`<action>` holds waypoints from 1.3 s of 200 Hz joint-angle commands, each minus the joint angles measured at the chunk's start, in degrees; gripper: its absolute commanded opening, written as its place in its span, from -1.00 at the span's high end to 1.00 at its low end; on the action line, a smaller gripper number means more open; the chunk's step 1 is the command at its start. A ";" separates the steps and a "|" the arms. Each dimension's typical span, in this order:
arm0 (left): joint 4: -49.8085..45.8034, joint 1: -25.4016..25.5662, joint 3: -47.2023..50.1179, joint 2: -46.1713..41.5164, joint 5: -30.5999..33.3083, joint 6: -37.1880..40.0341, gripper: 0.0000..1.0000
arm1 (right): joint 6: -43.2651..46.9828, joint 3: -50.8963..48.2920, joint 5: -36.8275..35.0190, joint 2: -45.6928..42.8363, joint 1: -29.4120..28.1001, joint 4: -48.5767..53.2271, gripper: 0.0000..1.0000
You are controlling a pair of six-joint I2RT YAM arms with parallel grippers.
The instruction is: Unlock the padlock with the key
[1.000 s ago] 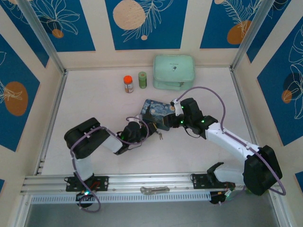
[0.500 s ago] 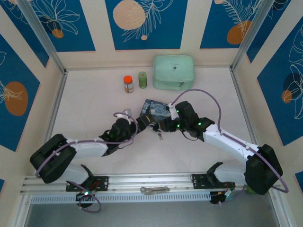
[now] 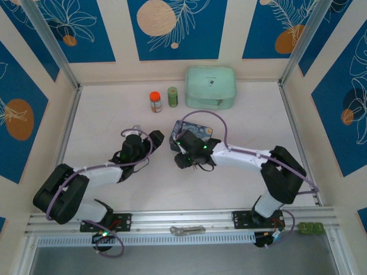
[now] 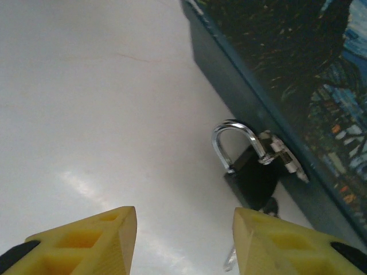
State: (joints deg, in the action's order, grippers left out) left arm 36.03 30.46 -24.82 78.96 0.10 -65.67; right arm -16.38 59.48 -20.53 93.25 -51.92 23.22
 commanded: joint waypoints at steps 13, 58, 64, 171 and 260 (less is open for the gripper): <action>4.05 -0.97 3.75 -0.21 -1.34 -1.52 -0.57 | 1.63 3.57 -10.02 3.82 -1.74 6.17 0.04; 5.48 -1.10 4.61 0.23 -1.48 -1.69 -0.57 | 0.67 3.05 -13.21 7.08 -2.95 6.05 0.08; 5.50 -1.10 4.44 0.31 -1.57 -1.57 -0.57 | 1.11 2.94 -13.74 7.44 -3.14 5.58 0.10; 5.57 -1.13 4.00 0.67 -2.56 -1.46 -0.57 | 12.29 -1.37 -20.07 9.69 -3.69 -7.98 0.63; 11.18 -3.61 -10.08 17.20 -7.14 3.83 -0.57 | 20.96 -9.82 -12.65 4.56 0.05 -22.04 1.00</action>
State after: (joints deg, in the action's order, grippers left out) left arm 41.41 28.86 -32.23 89.91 -3.20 -62.02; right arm 1.41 52.07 -38.26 98.98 -53.78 4.95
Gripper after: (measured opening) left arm 0.790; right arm 0.053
